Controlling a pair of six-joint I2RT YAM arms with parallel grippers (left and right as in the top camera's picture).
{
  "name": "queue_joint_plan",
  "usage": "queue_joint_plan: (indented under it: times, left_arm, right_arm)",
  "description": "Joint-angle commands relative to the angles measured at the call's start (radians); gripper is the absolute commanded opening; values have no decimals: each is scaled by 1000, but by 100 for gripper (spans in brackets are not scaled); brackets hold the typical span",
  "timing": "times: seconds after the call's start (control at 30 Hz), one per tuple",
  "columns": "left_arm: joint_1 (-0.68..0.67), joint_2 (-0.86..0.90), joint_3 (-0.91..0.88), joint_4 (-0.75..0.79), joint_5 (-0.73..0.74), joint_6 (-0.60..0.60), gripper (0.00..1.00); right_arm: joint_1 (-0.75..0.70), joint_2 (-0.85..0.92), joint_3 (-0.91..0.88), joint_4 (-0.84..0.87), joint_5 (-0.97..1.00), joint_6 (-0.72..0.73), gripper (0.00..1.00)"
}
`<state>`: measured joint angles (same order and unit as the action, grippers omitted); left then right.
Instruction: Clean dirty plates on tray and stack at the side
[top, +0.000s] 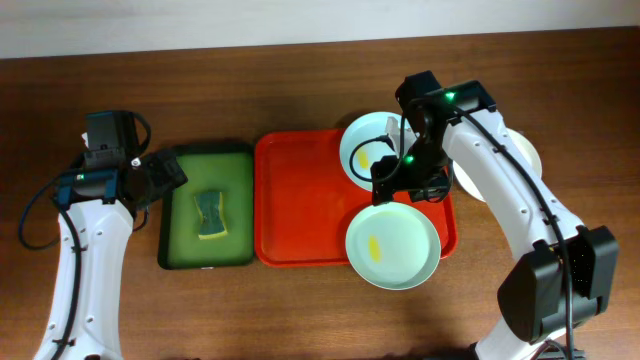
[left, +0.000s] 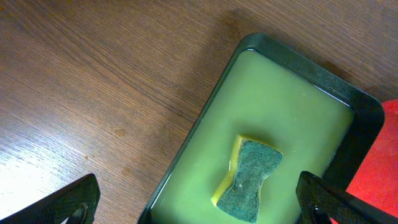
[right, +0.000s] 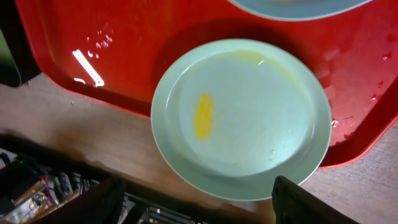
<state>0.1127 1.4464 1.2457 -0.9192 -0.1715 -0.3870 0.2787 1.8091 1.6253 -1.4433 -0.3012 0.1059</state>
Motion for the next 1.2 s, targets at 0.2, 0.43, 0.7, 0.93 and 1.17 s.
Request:
queue_joint_plan:
  times: [0.2,0.43,0.7,0.93,1.17]
  left_arm:
    - [5,-13,12,2,0,-13,99]
    - [5,-13,12,2,0,-13,99]
    - [5,-13,12,2,0,-13,99]
    - [5,-13,12,2,0,-13,99]
    - [5,-13,12,2,0,-13,99]
  right_arm:
    - [12,-17,-204,34,51,6,78]
    - [-16,-17,-297,79,315,218,77]
    - [-133,-17,-466,203,310,217,47]
    - [-132,-17,-529,275,309,217,16]
    - [-132,-17,-529,296,214,213,4]
